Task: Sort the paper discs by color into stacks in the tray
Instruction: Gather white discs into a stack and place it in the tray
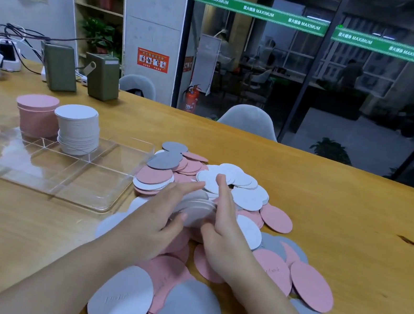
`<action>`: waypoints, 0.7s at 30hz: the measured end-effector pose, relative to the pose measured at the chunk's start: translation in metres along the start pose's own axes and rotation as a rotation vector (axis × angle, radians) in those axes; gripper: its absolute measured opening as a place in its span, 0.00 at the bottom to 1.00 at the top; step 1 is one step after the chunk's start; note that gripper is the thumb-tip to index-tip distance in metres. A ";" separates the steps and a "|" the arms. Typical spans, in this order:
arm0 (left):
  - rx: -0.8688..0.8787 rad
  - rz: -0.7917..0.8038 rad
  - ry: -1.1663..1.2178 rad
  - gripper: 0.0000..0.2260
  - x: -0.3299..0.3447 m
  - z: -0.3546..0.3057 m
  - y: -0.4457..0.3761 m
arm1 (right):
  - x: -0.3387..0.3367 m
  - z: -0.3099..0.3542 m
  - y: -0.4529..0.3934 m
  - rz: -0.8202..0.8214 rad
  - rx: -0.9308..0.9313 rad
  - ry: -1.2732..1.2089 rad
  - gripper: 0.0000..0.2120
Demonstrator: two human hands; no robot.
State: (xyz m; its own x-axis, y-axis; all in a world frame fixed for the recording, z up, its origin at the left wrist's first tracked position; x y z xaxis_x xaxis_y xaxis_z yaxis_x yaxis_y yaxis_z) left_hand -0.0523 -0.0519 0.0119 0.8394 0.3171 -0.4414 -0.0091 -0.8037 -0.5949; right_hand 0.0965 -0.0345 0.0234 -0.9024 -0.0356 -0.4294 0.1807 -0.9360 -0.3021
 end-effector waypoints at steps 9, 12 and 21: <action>0.031 0.068 -0.077 0.25 0.002 0.002 0.003 | 0.007 -0.006 0.004 0.110 0.085 -0.056 0.44; -0.039 0.021 -0.016 0.22 -0.002 0.004 -0.002 | 0.004 0.001 0.007 0.070 0.074 -0.084 0.40; -0.397 -0.340 0.378 0.24 -0.048 0.023 -0.018 | 0.019 -0.002 0.000 -0.186 -0.268 0.229 0.03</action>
State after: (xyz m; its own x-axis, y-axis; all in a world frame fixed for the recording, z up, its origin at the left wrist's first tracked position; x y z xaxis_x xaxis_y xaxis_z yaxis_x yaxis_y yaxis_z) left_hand -0.1046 -0.0412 0.0281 0.8944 0.4457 0.0381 0.4318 -0.8378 -0.3342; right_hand 0.0802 -0.0341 0.0132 -0.8241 0.2336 -0.5160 0.1454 -0.7932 -0.5914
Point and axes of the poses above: each hand's wrist, its own y-axis away from the middle knuckle, its own x-axis out of the palm, z = x × y, the point moved 1 cm from there along -y, towards the middle knuckle, and after that the axes turned 15 degrees about -z, right-handed, at the moved point
